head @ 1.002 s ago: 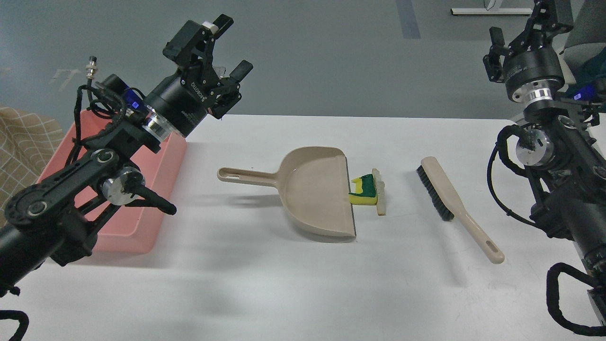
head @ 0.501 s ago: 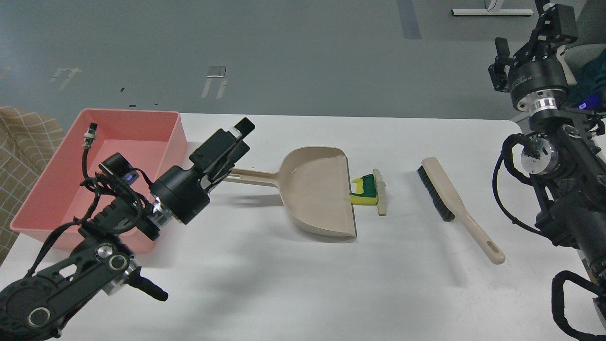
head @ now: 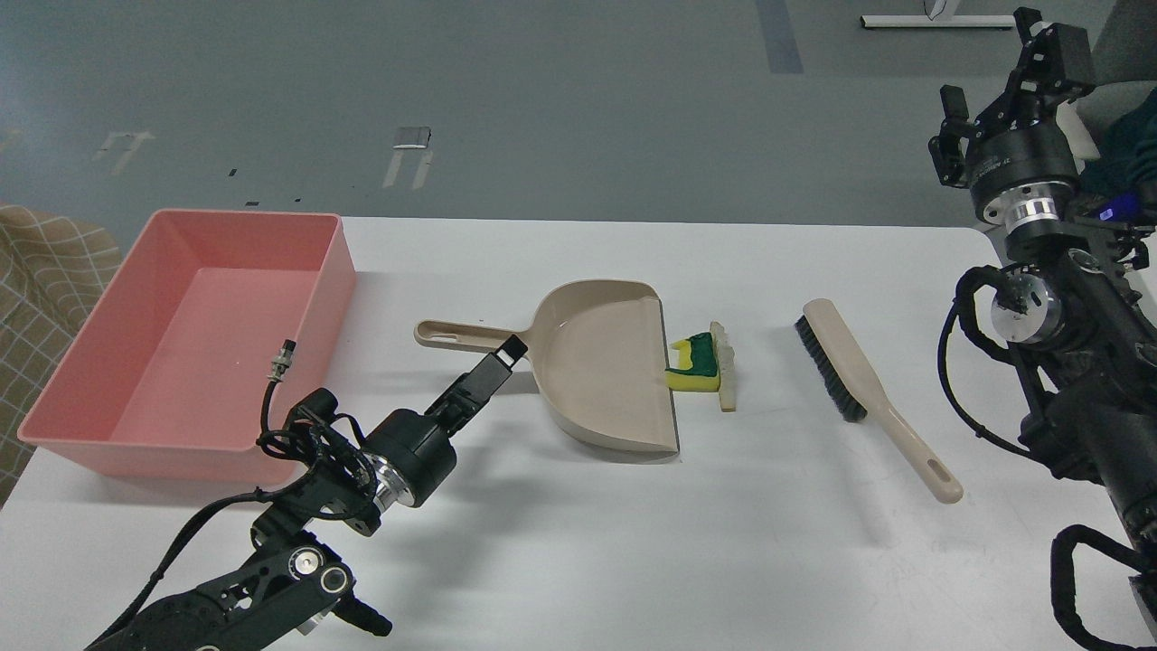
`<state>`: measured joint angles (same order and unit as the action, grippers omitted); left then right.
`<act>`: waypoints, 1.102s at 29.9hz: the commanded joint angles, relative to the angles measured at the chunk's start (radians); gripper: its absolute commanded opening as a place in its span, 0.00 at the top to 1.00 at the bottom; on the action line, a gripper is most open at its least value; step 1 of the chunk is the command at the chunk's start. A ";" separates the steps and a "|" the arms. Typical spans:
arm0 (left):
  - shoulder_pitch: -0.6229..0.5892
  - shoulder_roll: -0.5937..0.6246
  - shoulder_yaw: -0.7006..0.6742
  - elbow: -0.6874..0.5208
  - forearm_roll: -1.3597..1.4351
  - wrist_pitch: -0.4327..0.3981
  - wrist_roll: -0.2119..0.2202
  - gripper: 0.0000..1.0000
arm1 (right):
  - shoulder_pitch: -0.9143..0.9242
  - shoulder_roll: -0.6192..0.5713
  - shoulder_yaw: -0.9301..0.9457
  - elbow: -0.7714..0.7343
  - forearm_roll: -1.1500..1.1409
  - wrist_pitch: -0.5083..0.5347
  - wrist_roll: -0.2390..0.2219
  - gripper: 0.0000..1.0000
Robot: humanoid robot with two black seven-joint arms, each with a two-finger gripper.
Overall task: Sweep and dump garbage into bin
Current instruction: 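Grasp the beige dustpan handle with the left gripper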
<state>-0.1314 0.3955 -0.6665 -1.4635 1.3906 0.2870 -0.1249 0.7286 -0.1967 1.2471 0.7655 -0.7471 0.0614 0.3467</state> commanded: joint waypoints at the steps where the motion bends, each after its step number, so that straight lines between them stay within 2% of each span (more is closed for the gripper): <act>1: 0.007 -0.012 -0.002 0.029 -0.001 0.033 0.014 0.02 | 0.000 0.003 0.002 0.000 0.000 0.000 0.000 0.00; 5: 0.007 -0.029 -0.004 0.063 -0.007 0.069 0.028 0.02 | 0.000 0.002 0.000 0.000 0.000 0.000 0.000 0.00; 13: -0.014 -0.078 -0.008 0.135 -0.074 0.155 0.028 0.02 | 0.000 0.003 0.000 0.000 0.000 0.000 0.001 0.00; 33: -0.086 -0.135 -0.007 0.209 -0.068 0.195 0.030 0.02 | 0.002 0.003 0.002 0.001 0.000 0.000 0.001 0.00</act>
<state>-0.2085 0.2734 -0.6742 -1.2744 1.3220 0.4745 -0.0938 0.7286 -0.1933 1.2484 0.7665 -0.7470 0.0614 0.3483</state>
